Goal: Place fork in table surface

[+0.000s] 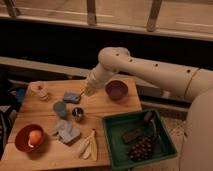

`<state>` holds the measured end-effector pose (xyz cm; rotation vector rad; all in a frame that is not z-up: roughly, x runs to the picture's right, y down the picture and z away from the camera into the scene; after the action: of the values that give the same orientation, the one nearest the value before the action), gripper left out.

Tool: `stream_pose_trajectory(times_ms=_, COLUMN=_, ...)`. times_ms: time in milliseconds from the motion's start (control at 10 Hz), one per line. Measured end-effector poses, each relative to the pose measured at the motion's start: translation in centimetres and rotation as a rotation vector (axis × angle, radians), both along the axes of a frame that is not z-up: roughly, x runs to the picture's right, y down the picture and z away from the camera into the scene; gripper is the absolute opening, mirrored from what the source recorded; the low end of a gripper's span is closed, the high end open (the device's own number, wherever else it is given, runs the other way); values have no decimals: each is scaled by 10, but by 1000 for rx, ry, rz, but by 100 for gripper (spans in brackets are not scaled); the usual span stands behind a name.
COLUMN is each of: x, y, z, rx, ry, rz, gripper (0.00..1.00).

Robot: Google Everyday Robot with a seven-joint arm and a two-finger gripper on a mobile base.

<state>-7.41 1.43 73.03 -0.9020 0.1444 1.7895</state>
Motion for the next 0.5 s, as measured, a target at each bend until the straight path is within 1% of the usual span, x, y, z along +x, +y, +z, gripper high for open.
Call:
stream_pose_trajectory(times_ms=200, x=5, y=14, z=25, rx=-38, ry=15, rz=31, gripper=0)
stream_pose_trajectory(times_ms=300, x=6, y=25, z=42, rx=-64, ry=20, rz=45, gripper=0)
stream_pose_trajectory(times_ms=400, x=5, y=38, z=63, rx=-95, ry=22, rz=60, gripper=5)
stream_pose_trajectory(times_ms=500, x=4, y=46, z=75, rx=-118, ry=23, rz=73, gripper=13)
